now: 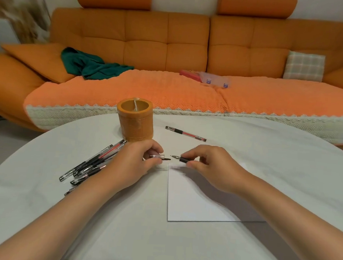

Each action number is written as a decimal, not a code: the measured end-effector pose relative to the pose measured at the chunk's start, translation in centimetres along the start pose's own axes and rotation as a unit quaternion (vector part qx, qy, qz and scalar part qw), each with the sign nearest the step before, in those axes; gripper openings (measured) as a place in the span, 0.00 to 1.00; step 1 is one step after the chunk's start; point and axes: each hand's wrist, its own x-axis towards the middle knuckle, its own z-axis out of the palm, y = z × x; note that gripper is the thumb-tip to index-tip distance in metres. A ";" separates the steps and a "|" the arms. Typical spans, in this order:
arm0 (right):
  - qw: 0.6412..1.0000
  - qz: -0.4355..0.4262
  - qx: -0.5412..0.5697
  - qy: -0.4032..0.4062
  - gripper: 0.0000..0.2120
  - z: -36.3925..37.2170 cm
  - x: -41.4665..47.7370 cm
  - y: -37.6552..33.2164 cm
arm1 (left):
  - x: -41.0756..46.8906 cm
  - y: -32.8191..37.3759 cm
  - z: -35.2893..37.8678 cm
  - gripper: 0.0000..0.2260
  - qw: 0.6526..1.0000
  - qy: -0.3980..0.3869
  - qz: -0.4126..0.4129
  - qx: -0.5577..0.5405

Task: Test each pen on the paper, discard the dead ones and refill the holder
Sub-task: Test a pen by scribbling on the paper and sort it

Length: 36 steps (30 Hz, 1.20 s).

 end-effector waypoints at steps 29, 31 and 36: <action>0.997 -0.060 -0.042 -0.016 0.11 0.8 -0.3 -0.7 | 0.4 1.4 0.2 0.01 0.997 -0.080 -0.018 -0.008; 0.997 -0.058 -0.059 -0.006 0.06 0.5 -0.3 -0.7 | 0.4 1.7 0.0 0.04 0.996 -0.084 -0.021 -0.009; 0.995 -0.084 -0.050 0.010 0.05 0.0 -0.8 -0.6 | 0.4 2.6 -0.2 0.03 0.997 -0.077 0.003 -0.027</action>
